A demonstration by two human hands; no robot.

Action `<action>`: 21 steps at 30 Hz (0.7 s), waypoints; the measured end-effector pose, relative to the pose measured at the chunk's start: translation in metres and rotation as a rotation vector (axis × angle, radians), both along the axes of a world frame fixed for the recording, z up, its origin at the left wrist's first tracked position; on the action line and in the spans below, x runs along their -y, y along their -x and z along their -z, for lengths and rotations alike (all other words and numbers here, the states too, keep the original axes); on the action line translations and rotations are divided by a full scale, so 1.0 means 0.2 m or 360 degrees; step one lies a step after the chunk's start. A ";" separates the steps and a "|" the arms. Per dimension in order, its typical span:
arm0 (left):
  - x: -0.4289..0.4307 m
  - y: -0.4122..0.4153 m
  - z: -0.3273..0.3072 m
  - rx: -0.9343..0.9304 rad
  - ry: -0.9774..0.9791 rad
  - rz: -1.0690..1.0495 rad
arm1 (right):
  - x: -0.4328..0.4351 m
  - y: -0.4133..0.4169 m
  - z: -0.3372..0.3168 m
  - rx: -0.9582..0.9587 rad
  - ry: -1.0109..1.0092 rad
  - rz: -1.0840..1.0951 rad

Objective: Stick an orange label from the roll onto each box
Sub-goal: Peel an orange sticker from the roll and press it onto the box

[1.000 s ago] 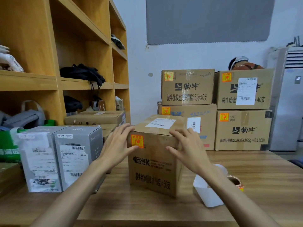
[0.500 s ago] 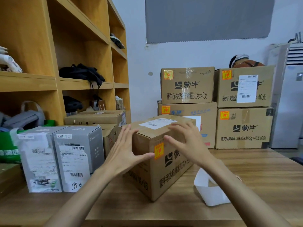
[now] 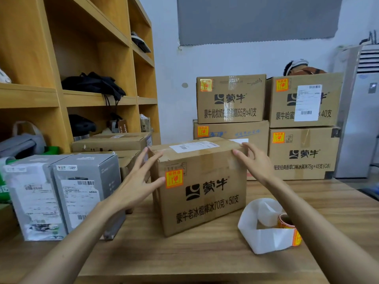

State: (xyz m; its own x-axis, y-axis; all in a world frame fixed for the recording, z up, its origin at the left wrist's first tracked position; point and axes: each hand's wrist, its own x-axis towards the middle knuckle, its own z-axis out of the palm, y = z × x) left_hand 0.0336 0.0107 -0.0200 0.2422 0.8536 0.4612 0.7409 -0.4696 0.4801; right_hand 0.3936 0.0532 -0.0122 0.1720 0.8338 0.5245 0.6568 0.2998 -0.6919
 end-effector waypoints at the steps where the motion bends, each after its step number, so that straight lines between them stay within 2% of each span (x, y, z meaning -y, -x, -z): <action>1: 0.00 -0.01 0.00 0.0034 0.0003 -0.0011 | -0.01 0.00 0.00 -0.0011 0.0012 -0.0048; 8: -0.01 -0.07 0.02 0.0290 0.0053 0.0065 | 0.00 -0.04 0.01 -0.0016 0.0005 -0.0135; 15: -0.07 -0.25 0.02 0.0245 0.0020 0.0137 | 0.06 -0.23 -0.01 0.0001 -0.0066 0.0094; 21: -0.19 -0.49 0.02 0.0335 0.0135 0.0298 | 0.10 -0.45 -0.05 -0.0010 -0.0058 0.0342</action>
State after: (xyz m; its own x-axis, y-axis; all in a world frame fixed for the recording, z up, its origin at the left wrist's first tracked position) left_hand 0.1322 0.0483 -0.0231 0.3059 0.8408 0.4466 0.5253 -0.5403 0.6574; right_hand 0.4830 0.0337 -0.0013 0.3467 0.7583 0.5520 0.7042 0.1783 -0.6873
